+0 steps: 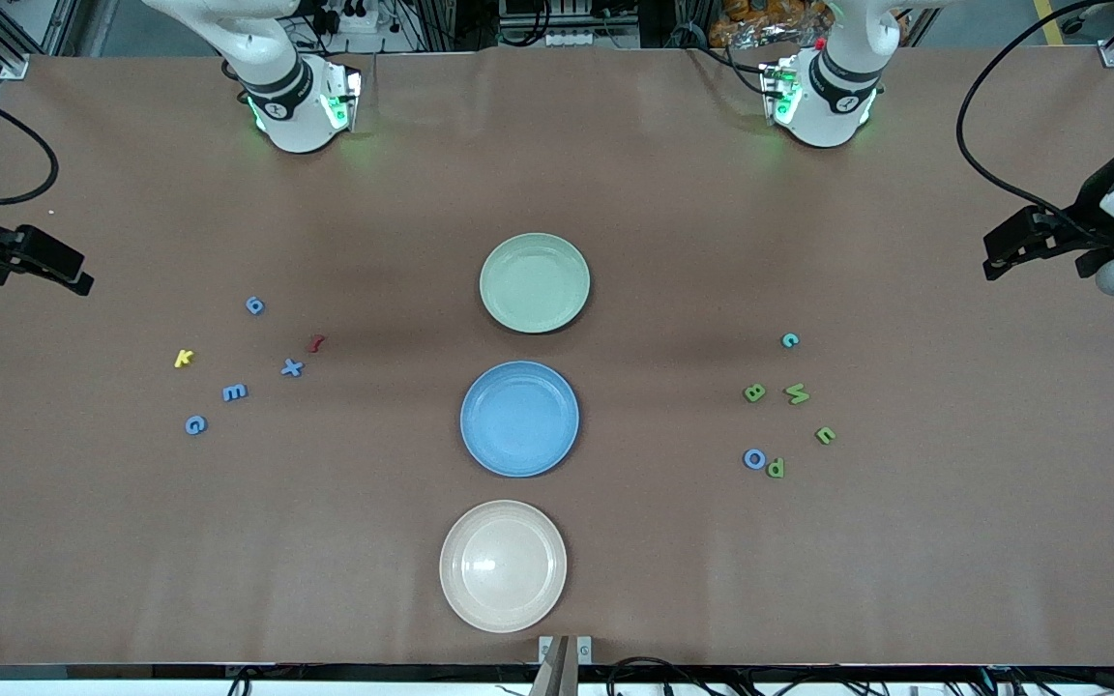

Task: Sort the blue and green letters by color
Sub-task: 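Reach the right gripper to blue letters while the left gripper reaches green letters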

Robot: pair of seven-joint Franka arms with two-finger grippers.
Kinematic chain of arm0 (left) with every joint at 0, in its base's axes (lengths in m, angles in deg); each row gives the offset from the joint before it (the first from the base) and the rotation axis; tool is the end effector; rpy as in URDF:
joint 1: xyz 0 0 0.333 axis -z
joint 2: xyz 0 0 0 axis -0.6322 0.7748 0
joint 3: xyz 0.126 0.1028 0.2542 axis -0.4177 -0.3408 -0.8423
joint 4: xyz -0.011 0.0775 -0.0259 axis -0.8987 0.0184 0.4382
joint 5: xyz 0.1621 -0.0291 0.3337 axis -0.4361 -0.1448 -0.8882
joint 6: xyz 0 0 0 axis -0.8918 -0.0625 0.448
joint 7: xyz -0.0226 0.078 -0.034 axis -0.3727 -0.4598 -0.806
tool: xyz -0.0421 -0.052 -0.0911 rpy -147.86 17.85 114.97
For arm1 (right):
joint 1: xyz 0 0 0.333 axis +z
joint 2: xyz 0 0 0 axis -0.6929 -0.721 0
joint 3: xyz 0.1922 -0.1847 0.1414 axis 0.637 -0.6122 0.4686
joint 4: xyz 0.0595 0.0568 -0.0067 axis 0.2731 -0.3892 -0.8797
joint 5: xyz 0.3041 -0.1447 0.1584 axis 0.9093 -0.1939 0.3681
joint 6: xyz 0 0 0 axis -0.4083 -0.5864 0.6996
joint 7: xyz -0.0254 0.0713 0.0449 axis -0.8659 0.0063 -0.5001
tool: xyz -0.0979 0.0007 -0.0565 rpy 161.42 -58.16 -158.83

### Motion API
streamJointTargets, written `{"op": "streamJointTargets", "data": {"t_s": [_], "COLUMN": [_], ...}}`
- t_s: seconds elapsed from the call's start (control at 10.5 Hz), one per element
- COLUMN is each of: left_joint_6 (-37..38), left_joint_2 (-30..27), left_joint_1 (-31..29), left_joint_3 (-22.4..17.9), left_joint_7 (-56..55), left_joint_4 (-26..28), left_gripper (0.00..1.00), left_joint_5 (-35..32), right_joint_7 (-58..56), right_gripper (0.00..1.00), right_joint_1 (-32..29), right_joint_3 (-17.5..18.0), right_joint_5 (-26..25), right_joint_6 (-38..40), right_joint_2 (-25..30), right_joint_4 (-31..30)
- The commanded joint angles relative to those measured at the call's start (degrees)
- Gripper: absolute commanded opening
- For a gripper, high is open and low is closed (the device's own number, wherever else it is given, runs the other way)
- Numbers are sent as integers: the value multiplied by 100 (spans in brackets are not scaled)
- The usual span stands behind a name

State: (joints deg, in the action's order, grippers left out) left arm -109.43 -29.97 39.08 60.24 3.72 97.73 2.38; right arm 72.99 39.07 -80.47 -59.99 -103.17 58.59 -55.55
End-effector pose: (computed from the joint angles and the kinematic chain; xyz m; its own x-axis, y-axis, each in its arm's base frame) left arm 0.5461 -0.0489 0.6105 0.9995 0.0030 0.0309 0.0040 -0.9995 -0.0326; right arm 0.5517 -0.0061 0.6101 0.9890 -0.1465 0.0210 -0.1463 -0.9892 -0.0091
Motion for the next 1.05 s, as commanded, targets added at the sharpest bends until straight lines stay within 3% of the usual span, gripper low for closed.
{"op": "streamJointTargets", "data": {"t_s": [0.0, 0.29, 0.76, 0.95], "left_joint_6": [68, -141, -1880, -2425], "left_joint_2": [-90, 330, 1244, 1780], "left_joint_1": [-22, -31, 162, 198], "left_joint_3": [-15, -32, -15, -15], "left_joint_7": [134, 142, 238, 597], "left_joint_4": [89, 80, 818, 827], "left_gripper": [100, 100, 100, 100], "left_joint_5": [169, 599, 530, 530], "right_joint_7": [18, 26, -43, -53], "right_gripper": [100, 100, 100, 100], "right_joint_1": [-13, -5, -57, -75], "right_joint_3": [11, 11, -16, -25], "right_joint_5": [-44, -44, -9, -44], "right_joint_6": [72, 81, 108, -468], "right_joint_2": [22, 13, -179, -303], "right_joint_4": [-30, -39, -48, -458]}}
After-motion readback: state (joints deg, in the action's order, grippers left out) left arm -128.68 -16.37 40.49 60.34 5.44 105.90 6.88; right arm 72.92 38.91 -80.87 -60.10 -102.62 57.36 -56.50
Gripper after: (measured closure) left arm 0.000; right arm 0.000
